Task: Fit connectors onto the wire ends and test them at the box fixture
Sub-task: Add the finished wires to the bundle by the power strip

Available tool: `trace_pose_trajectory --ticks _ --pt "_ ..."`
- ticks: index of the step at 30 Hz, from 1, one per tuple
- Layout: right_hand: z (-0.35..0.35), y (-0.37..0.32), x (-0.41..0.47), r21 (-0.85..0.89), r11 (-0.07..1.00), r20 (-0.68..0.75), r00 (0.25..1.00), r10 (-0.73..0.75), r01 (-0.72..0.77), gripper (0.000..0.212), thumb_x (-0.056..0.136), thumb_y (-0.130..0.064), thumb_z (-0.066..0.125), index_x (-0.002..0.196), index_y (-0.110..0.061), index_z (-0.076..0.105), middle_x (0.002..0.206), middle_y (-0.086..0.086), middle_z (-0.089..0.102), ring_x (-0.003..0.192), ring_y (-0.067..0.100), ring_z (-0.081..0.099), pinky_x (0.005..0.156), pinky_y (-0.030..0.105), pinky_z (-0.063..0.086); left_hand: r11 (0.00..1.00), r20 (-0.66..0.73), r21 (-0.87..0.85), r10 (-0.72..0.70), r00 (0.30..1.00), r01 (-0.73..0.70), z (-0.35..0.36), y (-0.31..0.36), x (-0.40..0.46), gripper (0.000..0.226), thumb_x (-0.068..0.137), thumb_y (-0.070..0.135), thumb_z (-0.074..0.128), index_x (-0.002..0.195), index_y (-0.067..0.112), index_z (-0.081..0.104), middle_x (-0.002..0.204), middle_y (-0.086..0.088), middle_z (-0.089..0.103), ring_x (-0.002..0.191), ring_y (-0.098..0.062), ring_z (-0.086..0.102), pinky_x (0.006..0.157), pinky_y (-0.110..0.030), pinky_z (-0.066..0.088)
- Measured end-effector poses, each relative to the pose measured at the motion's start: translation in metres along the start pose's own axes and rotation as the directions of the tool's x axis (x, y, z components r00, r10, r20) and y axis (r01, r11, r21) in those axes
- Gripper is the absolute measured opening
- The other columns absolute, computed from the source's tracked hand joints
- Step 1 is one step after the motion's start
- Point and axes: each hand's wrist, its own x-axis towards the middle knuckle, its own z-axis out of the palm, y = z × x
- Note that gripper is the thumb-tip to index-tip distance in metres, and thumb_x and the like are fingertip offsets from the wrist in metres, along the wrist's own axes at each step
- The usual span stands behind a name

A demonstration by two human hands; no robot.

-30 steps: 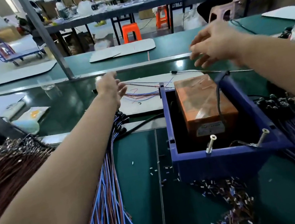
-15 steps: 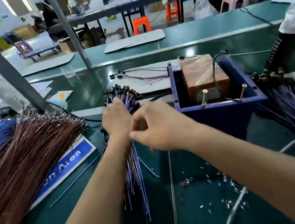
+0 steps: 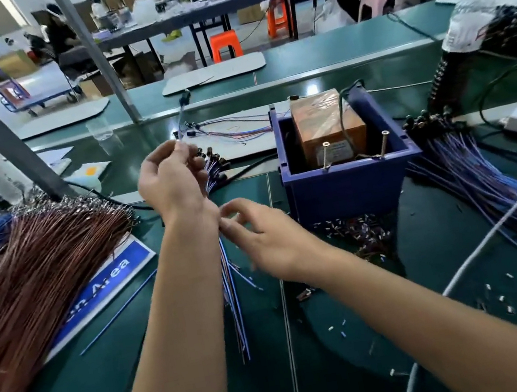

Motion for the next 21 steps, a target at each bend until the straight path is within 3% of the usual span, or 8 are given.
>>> trace_pose_trajectory --ticks 2,4,5,8,12,17,19,21 --pt "-0.003 -0.004 -0.01 0.155 0.986 0.024 0.997 -0.072 0.067 0.033 0.114 -0.03 0.04 0.129 -0.01 0.061 0.121 0.004 0.07 0.108 0.015 0.064 0.094 0.031 0.051 0.952 0.076 -0.279 -0.11 0.991 0.127 0.01 0.005 -0.014 0.013 0.102 0.0 0.054 0.096 0.01 0.059 0.073 -0.005 0.062 0.049 -0.007 0.051 0.043 -0.015 0.037" --pt "-0.014 -0.005 -0.02 0.329 0.942 0.025 0.996 -0.085 0.072 0.03 0.114 -0.021 0.038 0.115 -0.005 0.063 0.108 0.003 0.071 0.1 0.007 0.066 0.085 0.017 0.049 0.84 0.186 -0.479 -0.185 0.965 0.253 0.02 0.008 -0.023 0.014 0.105 0.002 0.051 0.094 0.01 0.056 0.071 -0.003 0.058 0.047 -0.005 0.047 0.041 -0.013 0.035" --pt "-0.022 -0.005 -0.024 0.395 0.917 0.025 0.997 -0.073 0.057 0.029 0.114 -0.019 0.039 0.108 -0.005 0.063 0.099 0.002 0.07 0.09 0.007 0.067 0.081 0.018 0.05 0.789 0.234 -0.534 -0.208 0.95 0.305 0.023 0.01 -0.027 0.015 0.105 0.004 0.05 0.093 0.009 0.056 0.069 -0.002 0.057 0.046 -0.005 0.045 0.04 -0.012 0.034" --pt "-0.051 -0.001 -0.036 0.497 0.867 0.043 0.997 -0.067 0.037 0.034 0.114 -0.02 0.038 0.091 -0.006 0.059 0.072 0.006 0.066 0.065 0.017 0.064 0.067 0.036 0.052 0.713 0.403 -0.555 -0.219 0.889 0.427 0.033 0.015 -0.038 0.023 0.108 0.012 0.047 0.087 0.009 0.055 0.067 0.003 0.051 0.043 -0.005 0.034 0.037 -0.015 0.028" --pt "-0.1 0.008 -0.047 0.425 0.892 -0.028 0.987 -0.157 0.154 0.035 0.11 -0.022 0.043 0.085 -0.007 0.061 0.054 0.0 0.047 0.05 0.017 0.043 0.051 0.028 0.04 0.735 0.521 -0.504 -0.16 0.838 0.454 0.043 0.029 -0.042 0.034 0.11 0.016 0.034 0.082 0.015 0.053 0.054 0.007 0.033 0.04 -0.006 0.019 0.035 -0.018 0.015" --pt "-0.158 0.042 -0.059 0.24 0.955 -0.031 0.985 -0.171 0.173 0.032 0.109 -0.024 0.05 0.097 -0.006 0.073 0.054 0.0 0.046 0.048 0.016 0.04 0.048 0.026 0.037 0.847 0.538 -0.473 0.059 0.841 0.243 0.04 0.045 -0.035 0.046 0.113 0.029 0.029 0.073 0.017 0.049 0.052 0.007 0.024 0.043 -0.008 0.016 0.037 -0.022 0.018" --pt "-0.172 0.061 -0.067 0.144 0.981 -0.042 0.991 -0.128 0.133 0.026 0.106 -0.027 0.057 0.097 -0.014 0.077 0.056 0.001 0.055 0.048 0.015 0.041 0.047 0.023 0.035 0.959 0.526 -0.279 0.194 0.828 -0.047 0.036 0.04 -0.036 0.043 0.112 0.033 0.035 0.072 0.02 0.045 0.055 0.008 0.026 0.044 -0.007 0.019 0.04 -0.023 0.019" --pt "-0.177 0.078 -0.076 0.125 0.989 -0.037 0.997 -0.07 0.074 0.023 0.101 -0.031 0.062 0.095 -0.017 0.079 0.06 0.006 0.065 0.046 0.011 0.042 0.046 0.017 0.034 0.884 0.617 0.043 0.343 0.709 -0.465 0.033 0.023 -0.049 0.034 0.102 0.034 0.046 0.071 0.022 0.052 0.058 0.007 0.037 0.048 -0.006 0.029 0.046 -0.023 0.026"
